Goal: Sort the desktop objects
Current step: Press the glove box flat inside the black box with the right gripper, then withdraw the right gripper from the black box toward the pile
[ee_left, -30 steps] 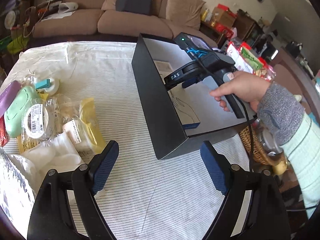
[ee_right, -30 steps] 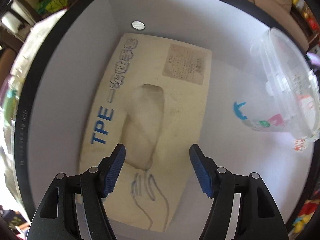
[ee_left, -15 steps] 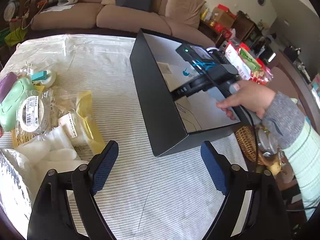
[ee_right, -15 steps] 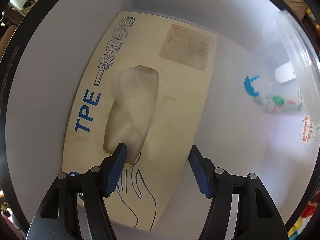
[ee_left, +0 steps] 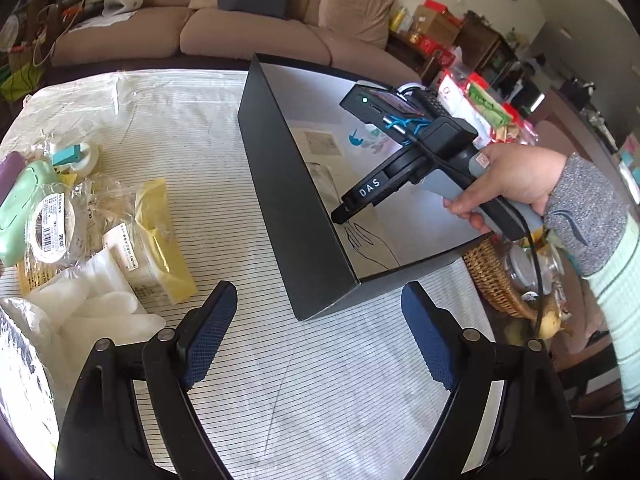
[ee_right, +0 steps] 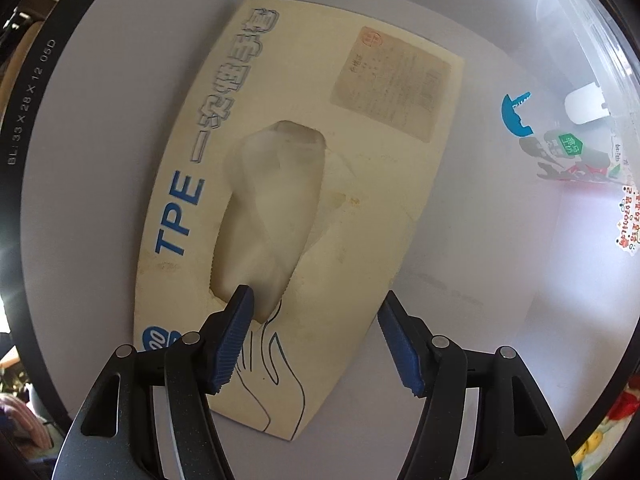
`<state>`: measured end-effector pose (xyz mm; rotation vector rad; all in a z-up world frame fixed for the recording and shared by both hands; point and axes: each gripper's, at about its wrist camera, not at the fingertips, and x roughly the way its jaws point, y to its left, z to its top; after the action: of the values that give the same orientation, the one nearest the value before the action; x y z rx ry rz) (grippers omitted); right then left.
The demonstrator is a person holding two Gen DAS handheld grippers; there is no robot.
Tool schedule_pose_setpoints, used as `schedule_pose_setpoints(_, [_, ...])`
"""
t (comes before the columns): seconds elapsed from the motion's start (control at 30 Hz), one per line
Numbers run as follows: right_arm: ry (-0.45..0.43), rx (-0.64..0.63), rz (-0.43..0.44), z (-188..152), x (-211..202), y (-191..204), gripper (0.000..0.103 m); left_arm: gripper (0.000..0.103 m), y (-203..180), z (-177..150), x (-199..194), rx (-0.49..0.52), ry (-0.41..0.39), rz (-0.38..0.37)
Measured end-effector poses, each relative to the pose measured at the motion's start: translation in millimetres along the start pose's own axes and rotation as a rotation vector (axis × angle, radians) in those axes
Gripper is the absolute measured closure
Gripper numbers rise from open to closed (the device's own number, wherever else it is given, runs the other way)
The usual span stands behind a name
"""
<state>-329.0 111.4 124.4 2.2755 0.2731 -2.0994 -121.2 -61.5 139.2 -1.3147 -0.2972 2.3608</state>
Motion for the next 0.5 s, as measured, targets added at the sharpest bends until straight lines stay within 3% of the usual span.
schedule_pose_setpoints(0.17, [-0.001,-0.034,-0.049,2,-11,7,0.036,0.02,3,2,-4,-0.014,-0.009,-0.013])
schedule_pose_setpoints(0.37, [0.016,0.005,0.001,-1,-25,-10,0.037,0.02,6,3,-1,-0.019,0.002,-0.006])
schedule_pose_setpoints(0.5, [-0.022,0.003,0.021,-7,-49,-23,0.018,0.02,9,5,0,-0.027,-0.001,-0.013])
